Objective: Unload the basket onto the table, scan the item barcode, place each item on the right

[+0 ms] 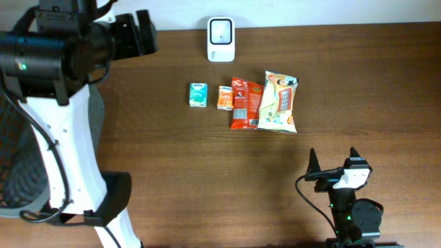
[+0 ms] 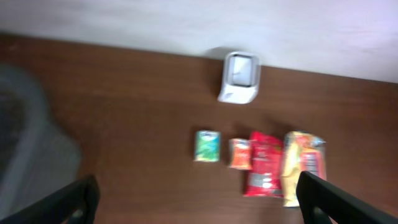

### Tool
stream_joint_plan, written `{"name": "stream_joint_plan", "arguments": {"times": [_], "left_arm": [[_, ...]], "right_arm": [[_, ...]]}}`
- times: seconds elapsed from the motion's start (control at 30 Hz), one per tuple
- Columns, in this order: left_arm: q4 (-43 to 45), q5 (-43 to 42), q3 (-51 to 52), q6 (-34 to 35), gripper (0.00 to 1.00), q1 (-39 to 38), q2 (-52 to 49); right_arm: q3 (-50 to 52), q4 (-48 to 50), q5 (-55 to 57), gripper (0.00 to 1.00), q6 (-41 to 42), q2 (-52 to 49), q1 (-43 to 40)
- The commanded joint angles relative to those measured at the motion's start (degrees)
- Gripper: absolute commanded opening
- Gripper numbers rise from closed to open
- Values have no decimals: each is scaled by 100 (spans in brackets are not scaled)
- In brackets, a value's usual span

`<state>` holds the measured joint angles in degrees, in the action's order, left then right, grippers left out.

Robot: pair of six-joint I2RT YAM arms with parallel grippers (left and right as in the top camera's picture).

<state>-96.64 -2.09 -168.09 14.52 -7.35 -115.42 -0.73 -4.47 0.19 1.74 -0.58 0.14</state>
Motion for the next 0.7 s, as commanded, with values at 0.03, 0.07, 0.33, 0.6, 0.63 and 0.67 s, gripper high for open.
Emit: {"name": "stream_joint_plan", "arguments": {"times": [0.03, 0.07, 0.33, 0.6, 0.63, 0.67], "left_arm": [[-7, 754, 1237, 431, 99, 686, 649], [-9, 728, 1451, 426, 99, 857, 732], [13, -1325, 3001, -863, 79, 485, 754], [1222, -859, 4913, -859, 65, -415, 754], [1377, -535, 5106, -859, 80, -511, 748], [1502, -234, 5276, -859, 82, -595, 743]], "right_arm": [[42, -24, 35, 99, 68, 39, -17], [42, -24, 35, 99, 68, 39, -17], [42, -24, 35, 99, 68, 39, -17], [42, -24, 35, 99, 68, 39, -15], [42, -24, 35, 99, 68, 39, -15], [42, -24, 35, 99, 68, 39, -15]]}}
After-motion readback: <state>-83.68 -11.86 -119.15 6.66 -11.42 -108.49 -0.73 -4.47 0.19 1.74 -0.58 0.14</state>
